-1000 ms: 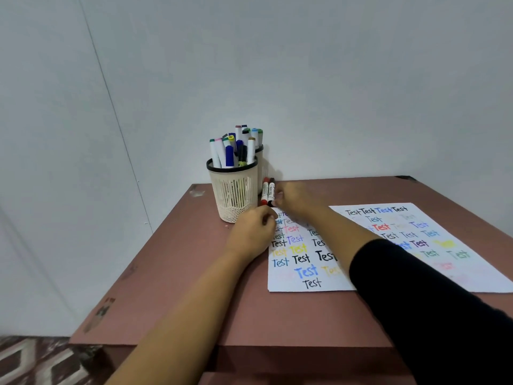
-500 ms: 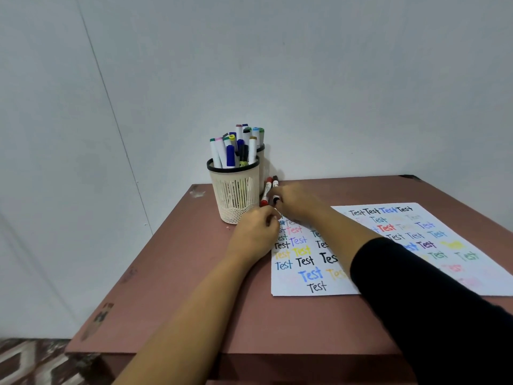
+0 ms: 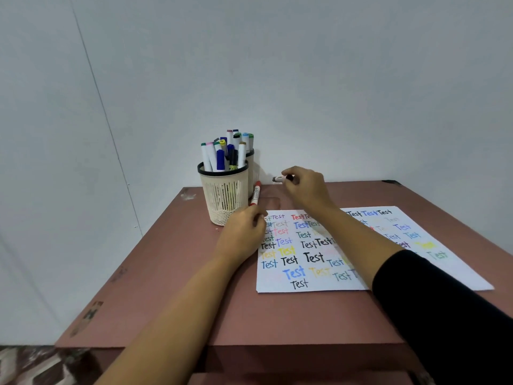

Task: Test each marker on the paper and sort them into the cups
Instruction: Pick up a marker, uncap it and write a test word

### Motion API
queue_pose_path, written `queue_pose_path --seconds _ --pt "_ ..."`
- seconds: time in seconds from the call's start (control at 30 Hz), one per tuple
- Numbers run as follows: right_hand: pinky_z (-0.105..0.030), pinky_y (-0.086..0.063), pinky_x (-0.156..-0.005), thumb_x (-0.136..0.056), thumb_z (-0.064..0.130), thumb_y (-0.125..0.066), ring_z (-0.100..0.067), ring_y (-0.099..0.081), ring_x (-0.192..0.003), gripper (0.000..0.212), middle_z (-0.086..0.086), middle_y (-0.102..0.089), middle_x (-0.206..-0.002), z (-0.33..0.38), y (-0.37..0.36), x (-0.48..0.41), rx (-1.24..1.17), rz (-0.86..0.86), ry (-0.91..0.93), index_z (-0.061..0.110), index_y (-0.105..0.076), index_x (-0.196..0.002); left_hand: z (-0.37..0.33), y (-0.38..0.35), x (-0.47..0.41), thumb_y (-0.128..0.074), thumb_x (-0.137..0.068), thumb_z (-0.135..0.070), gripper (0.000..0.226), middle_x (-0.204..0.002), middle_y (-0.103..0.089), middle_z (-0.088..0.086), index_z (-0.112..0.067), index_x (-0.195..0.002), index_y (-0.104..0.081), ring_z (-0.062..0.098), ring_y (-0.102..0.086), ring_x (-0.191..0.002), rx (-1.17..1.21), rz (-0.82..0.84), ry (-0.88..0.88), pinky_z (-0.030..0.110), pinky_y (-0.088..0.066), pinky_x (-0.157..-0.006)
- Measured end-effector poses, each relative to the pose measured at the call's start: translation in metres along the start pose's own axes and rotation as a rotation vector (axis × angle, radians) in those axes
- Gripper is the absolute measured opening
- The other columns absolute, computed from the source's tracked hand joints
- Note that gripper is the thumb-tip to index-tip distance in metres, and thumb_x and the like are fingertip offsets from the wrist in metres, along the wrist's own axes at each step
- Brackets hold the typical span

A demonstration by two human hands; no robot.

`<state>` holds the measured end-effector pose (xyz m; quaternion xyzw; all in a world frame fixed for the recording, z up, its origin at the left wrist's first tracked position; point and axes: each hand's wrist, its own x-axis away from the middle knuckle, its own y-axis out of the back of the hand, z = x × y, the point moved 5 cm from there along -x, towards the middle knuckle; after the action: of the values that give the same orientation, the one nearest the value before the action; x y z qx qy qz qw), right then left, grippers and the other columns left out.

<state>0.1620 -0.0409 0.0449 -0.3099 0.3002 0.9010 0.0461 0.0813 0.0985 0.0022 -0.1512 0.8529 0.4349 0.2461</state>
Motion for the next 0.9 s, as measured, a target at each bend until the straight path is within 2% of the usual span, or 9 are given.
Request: queue_pose_path --seconds 0.1,0.13,0.23,0.33,0.47,0.6,0.73,0.83,0.9 --pt "-0.001 -0.034 -0.058 -0.091 0.013 -0.057 -0.003 -0.049 -0.064 0.018 0.003 -0.062 -0.073 0.007 0.030 0.012 -0.118 -0.102 -0.034 0.005 -0.069 -0.102 -0.003 0.002 0.001 -0.050 -0.090 -0.009 0.022 -0.104 -0.059 0.011 -0.004 -0.106 -0.064 0.023 -0.056 -0.093 0.023 -0.031 -0.015 0.031 -0.044 -0.083" --pt "-0.002 -0.034 -0.057 -0.092 0.014 -0.056 -0.002 -0.048 -0.063 0.017 0.008 -0.057 -0.068 0.007 0.038 0.016 -0.156 -0.134 -0.055 0.006 -0.069 -0.099 -0.004 0.003 0.002 -0.051 -0.091 -0.010 0.023 -0.108 -0.057 0.010 -0.005 -0.110 -0.062 0.022 -0.055 -0.097 0.034 -0.040 -0.024 0.029 -0.043 -0.085" --pt "-0.015 -0.036 -0.060 -0.094 0.020 -0.053 -0.005 -0.046 -0.060 0.020 0.011 -0.050 -0.063 0.007 0.054 0.030 -0.277 -0.173 -0.139 0.008 -0.068 -0.094 -0.012 0.006 0.005 -0.056 -0.091 -0.017 0.035 -0.120 -0.053 0.008 -0.006 -0.124 -0.055 0.018 -0.050 -0.111 0.042 -0.037 -0.089 0.013 -0.031 -0.089" --pt "-0.029 -0.034 -0.061 -0.096 0.024 -0.050 -0.013 -0.040 -0.060 0.024 0.004 -0.047 -0.060 0.009 0.061 0.049 -0.438 -0.150 -0.195 0.013 -0.067 -0.082 -0.020 0.007 0.009 -0.058 -0.090 -0.025 0.044 -0.125 -0.052 0.005 -0.010 -0.131 -0.050 0.017 -0.047 -0.118 0.027 -0.001 -0.167 0.015 -0.030 -0.095" --pt "-0.027 -0.032 -0.051 -0.099 0.022 -0.047 -0.013 -0.035 -0.054 0.029 -0.002 -0.041 -0.060 0.009 0.058 0.070 -0.610 -0.135 -0.272 0.014 -0.063 -0.076 -0.029 0.006 0.014 -0.050 -0.095 -0.024 0.031 -0.105 -0.062 0.006 -0.010 -0.121 -0.057 0.021 -0.054 -0.099 -0.033 0.047 -0.200 0.020 -0.033 -0.075" --pt "-0.022 -0.037 -0.049 -0.093 0.032 -0.058 -0.010 -0.045 -0.050 0.023 0.000 -0.049 -0.059 0.003 0.035 0.083 -0.981 -0.016 -0.517 0.013 -0.059 -0.078 -0.031 0.003 0.018 -0.042 -0.098 -0.022 0.022 -0.094 -0.055 0.008 -0.005 -0.106 -0.053 0.022 -0.048 -0.087 -0.067 0.072 -0.207 0.024 -0.027 -0.068" --pt "-0.021 -0.037 -0.049 -0.088 0.031 -0.066 -0.008 -0.049 -0.052 0.023 0.000 -0.053 -0.063 0.007 0.012 0.093 -0.829 0.236 -0.517 0.010 -0.060 -0.080 -0.035 0.003 0.020 -0.044 -0.096 -0.023 0.019 -0.085 -0.054 0.003 -0.008 -0.106 -0.052 0.017 -0.046 -0.075 -0.061 0.075 -0.265 0.028 -0.032 -0.063" --pt "-0.022 -0.037 -0.051 -0.089 0.028 -0.064 -0.008 -0.048 -0.053 0.021 0.000 -0.053 -0.063 0.006 0.010 0.092 -0.782 0.223 -0.469 0.009 -0.060 -0.080 -0.037 0.004 0.021 -0.043 -0.092 -0.033 0.030 -0.076 -0.058 0.003 -0.010 -0.107 -0.055 0.018 -0.050 -0.067 -0.056 0.057 -0.289 0.034 -0.040 -0.059" --pt "-0.021 -0.039 -0.053 -0.091 0.025 -0.062 -0.007 -0.049 -0.054 0.020 0.000 -0.053 -0.064 0.007 0.011 0.091 -0.826 0.224 -0.445 0.008 -0.059 -0.081 -0.039 0.006 0.022 -0.042 -0.089 -0.037 0.036 -0.067 -0.055 -0.001 -0.011 -0.108 -0.058 0.017 -0.049 -0.061 -0.047 0.031 -0.278 0.032 -0.039 -0.055"
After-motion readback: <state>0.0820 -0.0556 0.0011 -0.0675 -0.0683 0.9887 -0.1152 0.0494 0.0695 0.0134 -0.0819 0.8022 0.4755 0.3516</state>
